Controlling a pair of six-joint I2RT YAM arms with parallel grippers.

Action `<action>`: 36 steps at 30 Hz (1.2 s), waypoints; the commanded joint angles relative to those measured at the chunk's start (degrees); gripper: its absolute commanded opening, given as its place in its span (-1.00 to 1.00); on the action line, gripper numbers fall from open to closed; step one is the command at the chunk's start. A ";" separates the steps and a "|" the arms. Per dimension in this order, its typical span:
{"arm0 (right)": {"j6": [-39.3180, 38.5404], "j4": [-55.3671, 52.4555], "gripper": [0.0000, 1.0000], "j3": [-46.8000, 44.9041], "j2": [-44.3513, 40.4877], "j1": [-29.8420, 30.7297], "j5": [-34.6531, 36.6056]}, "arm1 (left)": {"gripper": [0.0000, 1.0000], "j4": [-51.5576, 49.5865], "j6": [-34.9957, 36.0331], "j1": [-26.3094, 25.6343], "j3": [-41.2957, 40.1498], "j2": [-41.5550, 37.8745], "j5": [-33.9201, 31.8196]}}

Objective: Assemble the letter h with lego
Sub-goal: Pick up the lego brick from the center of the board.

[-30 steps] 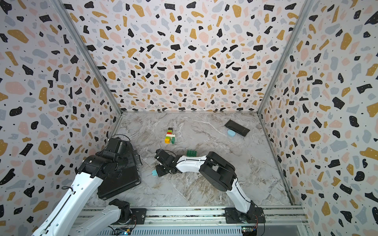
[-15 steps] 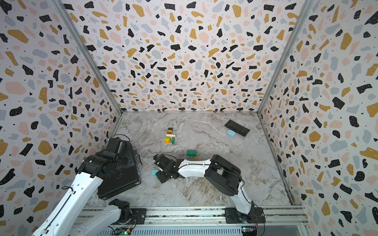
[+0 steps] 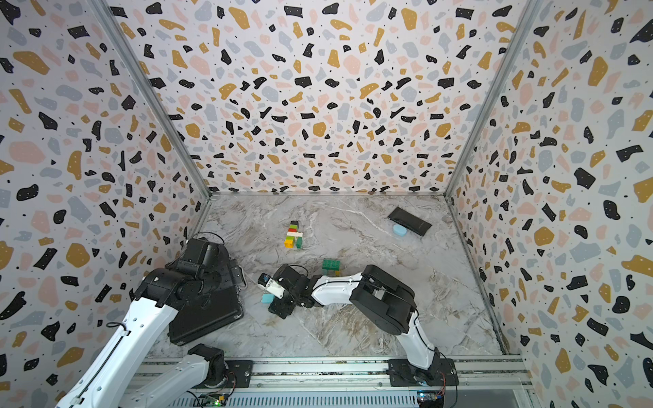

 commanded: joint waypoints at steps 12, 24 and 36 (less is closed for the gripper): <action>-12.26 -0.34 0.42 3.52 4.59 -0.73 -8.18 | 0.98 0.56 0.33 0.29 0.34 0.64 1.26; -15.35 -7.93 -0.12 8.61 7.46 -0.56 -6.61 | 0.98 0.73 0.54 0.38 0.33 1.10 1.72; -5.61 10.76 -0.82 -14.26 -13.17 -0.51 -1.80 | 0.98 2.60 2.78 0.38 -0.35 1.79 5.87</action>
